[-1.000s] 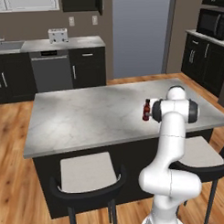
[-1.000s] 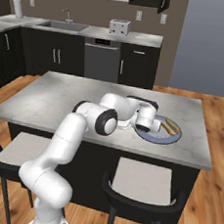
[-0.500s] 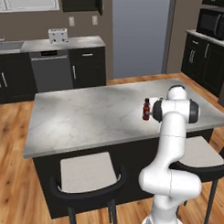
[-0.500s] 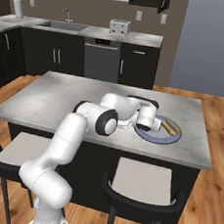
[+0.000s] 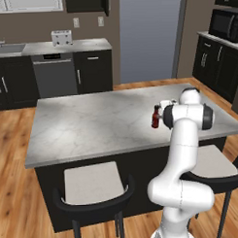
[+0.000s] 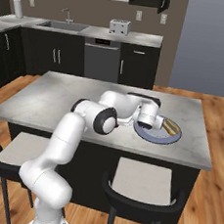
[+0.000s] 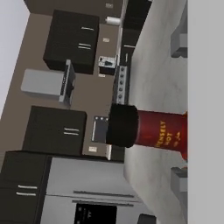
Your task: Move the hot dog bun to the plate on the dining table and place the condiment next to that plate. Then navigate to the fridge and take the sausage and place it on the plate as well.
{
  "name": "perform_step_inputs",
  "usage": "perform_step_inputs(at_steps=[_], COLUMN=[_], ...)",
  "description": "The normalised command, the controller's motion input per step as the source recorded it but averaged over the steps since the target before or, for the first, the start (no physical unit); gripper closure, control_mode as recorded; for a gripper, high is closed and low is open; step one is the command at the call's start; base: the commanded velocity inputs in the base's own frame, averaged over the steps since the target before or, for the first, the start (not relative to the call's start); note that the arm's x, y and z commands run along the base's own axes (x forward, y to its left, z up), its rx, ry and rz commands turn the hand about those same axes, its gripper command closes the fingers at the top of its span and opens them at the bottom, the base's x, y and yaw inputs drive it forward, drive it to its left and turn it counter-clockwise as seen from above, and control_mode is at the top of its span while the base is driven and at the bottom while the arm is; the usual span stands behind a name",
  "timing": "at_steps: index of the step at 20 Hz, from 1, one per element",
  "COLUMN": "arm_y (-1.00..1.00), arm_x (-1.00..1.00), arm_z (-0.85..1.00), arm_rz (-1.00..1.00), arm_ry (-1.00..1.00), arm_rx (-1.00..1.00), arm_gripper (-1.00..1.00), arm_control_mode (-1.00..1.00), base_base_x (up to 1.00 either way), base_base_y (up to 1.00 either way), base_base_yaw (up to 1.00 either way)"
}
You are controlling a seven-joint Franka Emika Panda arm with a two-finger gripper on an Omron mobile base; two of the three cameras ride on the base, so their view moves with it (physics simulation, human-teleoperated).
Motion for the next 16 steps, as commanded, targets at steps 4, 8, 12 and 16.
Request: perform_step_inputs(at_steps=[4, 8, 12, 16], arm_y=[-0.05, -0.01, 0.00, 0.00], arm_x=[-0.23, -0.30, -0.32, -0.55], arm_z=[0.38, 0.48, 0.53, 0.60], arm_rz=[-0.05, -0.06, -0.06, -0.06], arm_ry=[-0.05, -0.08, -0.07, -0.17], arm_rx=[0.00, 0.00, 0.00, -0.01], arm_gripper=[-1.00, -1.00, -1.00, -1.00], arm_control_mode=[-1.00, -1.00, -1.00, -1.00], base_base_x=[0.00, 0.00, 0.00, 0.00], base_base_y=[0.00, 0.00, 0.00, 0.00], base_base_yaw=[0.00, 0.00, 0.00, 0.00])
